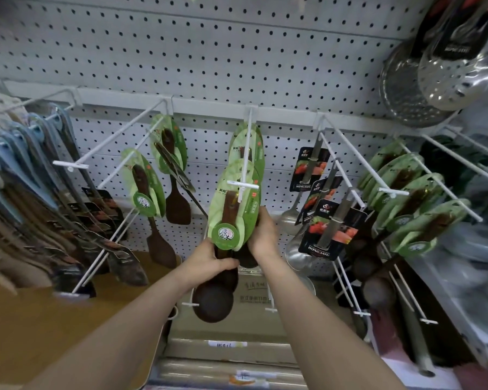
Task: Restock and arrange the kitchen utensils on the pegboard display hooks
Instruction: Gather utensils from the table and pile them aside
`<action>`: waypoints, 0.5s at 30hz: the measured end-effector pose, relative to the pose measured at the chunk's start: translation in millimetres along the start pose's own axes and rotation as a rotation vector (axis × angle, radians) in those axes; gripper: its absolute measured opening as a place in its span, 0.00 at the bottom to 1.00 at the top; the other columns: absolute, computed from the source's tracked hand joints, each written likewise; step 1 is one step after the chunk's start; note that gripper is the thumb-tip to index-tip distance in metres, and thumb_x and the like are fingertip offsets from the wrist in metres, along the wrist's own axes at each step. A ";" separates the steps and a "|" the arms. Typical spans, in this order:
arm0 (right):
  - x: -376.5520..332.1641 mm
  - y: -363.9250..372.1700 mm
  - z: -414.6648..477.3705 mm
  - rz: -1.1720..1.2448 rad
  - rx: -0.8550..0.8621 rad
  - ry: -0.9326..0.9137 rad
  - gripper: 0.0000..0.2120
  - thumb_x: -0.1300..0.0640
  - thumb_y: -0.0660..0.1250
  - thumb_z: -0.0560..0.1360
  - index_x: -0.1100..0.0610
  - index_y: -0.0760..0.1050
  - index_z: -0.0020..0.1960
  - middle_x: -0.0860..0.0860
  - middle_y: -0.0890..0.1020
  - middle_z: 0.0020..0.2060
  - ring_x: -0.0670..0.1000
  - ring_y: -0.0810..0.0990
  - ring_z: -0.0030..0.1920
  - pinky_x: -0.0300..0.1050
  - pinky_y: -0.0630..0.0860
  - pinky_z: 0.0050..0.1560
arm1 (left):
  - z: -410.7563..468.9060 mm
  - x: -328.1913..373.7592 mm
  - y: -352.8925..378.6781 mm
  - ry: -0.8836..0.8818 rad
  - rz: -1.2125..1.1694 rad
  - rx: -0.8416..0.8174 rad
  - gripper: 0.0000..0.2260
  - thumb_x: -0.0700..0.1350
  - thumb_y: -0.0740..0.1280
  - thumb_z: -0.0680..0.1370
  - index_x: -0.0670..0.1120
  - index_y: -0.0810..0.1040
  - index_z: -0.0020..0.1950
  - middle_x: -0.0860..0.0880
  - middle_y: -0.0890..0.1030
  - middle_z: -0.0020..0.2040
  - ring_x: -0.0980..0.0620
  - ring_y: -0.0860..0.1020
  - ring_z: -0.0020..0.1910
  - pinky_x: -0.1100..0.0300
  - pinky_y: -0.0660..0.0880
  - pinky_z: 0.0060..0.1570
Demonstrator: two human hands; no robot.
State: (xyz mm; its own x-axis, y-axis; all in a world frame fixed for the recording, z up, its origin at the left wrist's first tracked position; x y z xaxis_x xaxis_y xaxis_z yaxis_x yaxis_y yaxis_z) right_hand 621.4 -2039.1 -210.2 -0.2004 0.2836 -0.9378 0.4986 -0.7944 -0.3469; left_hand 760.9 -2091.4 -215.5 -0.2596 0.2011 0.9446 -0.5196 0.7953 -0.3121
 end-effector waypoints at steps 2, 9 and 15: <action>-0.9 2.3 2.1 0.020 -0.016 0.029 0.05 0.55 0.60 0.80 0.53 0.74 0.50 0.49 0.83 0.47 0.52 0.80 0.49 0.55 0.77 0.55 | 0.3 -1.9 0.6 -0.006 -0.004 -0.006 0.19 0.36 0.73 0.72 0.43 0.76 0.61 0.50 0.81 0.55 0.57 0.79 0.55 0.69 0.73 0.53; -6.2 2.9 14.9 0.020 -0.048 0.039 0.05 0.53 0.60 0.79 0.46 0.72 0.46 0.45 0.80 0.43 0.48 0.77 0.45 0.45 0.75 0.48 | 2.6 -2.0 0.9 -0.043 -0.010 -0.027 0.19 0.41 0.77 0.68 0.45 0.77 0.57 0.50 0.82 0.52 0.53 0.80 0.53 0.66 0.74 0.51; -25.4 -23.8 14.9 0.176 0.046 0.077 0.10 0.58 0.58 0.82 0.50 0.77 0.49 0.50 0.83 0.48 0.52 0.80 0.48 0.47 0.78 0.49 | -1.5 11.8 -12.9 -0.065 0.088 -0.189 0.30 0.33 0.72 0.72 0.48 0.64 0.69 0.55 0.73 0.62 0.62 0.73 0.58 0.74 0.72 0.51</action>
State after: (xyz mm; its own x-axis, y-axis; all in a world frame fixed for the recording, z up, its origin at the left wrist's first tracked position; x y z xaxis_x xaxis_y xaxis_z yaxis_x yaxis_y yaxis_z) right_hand 602.0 -2035.3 -177.9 -0.0473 0.1769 -0.9831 0.4811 -0.8585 -0.1776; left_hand 765.7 -2098.4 -200.1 -0.3520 0.2420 0.9042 -0.3320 0.8709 -0.3624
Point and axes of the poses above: each hand's wrist, its own z-axis towards the middle knuckle, its own y-axis out of the palm, x = y × z, the point moved 9 cm from there along z, towards the middle knuckle
